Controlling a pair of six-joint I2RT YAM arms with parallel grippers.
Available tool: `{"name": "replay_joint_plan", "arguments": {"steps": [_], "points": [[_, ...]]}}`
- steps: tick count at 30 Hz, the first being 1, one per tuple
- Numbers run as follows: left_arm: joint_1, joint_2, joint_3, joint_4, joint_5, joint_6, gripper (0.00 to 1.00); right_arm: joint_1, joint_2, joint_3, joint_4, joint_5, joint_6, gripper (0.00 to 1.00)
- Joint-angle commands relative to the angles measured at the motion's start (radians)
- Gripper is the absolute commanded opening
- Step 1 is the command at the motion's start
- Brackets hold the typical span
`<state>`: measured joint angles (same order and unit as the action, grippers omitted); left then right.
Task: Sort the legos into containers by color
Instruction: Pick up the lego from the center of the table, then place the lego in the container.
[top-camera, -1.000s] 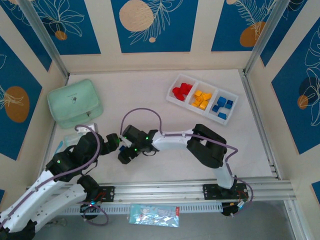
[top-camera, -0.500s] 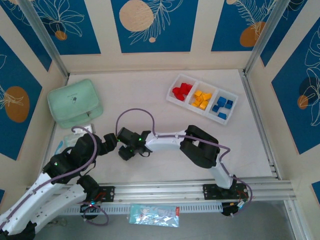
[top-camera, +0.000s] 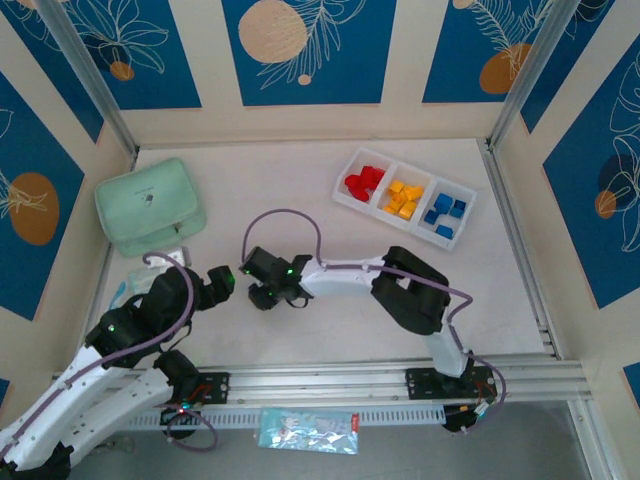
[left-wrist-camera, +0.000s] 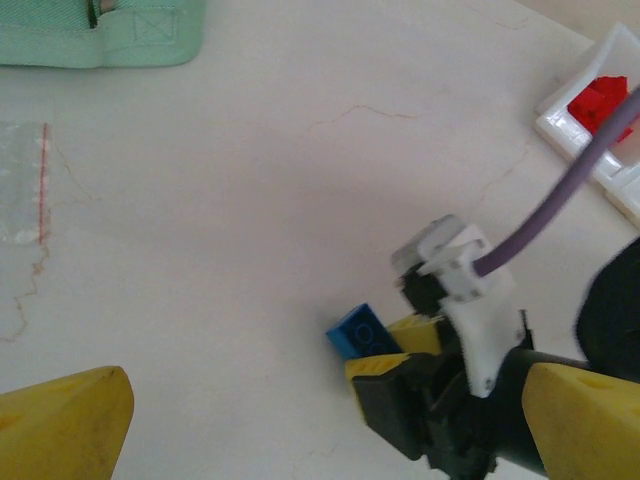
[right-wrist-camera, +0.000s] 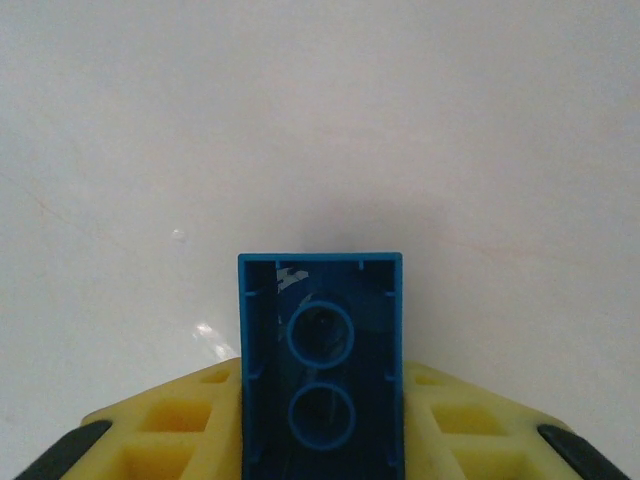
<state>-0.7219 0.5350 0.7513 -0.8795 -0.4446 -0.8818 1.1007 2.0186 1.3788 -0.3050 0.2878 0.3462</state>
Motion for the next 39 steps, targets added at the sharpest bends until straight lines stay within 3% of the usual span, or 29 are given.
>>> {"name": "replay_joint_plan", "arguments": {"steps": [1,14,20,30,39], "points": [[0.009,0.018,0.012,0.043,0.029,0.04,0.99,-0.034,-0.132,-0.032,-0.025,-0.001,0.045,0.31],[0.009,0.259,0.048,0.363,0.24,0.208,0.99,-0.296,-0.416,-0.102,-0.302,0.192,0.171,0.31],[0.002,0.411,0.053,0.547,0.382,0.249,0.99,-0.495,-0.514,-0.16,-0.341,0.154,0.19,0.31],[-0.047,0.615,0.066,0.784,0.501,0.274,0.99,-0.829,-0.524,-0.186,-0.342,0.155,0.165,0.32],[-0.054,0.698,0.098,0.824,0.518,0.282,0.99,-1.042,-0.382,-0.123,-0.297,0.182,0.166,0.32]]}}
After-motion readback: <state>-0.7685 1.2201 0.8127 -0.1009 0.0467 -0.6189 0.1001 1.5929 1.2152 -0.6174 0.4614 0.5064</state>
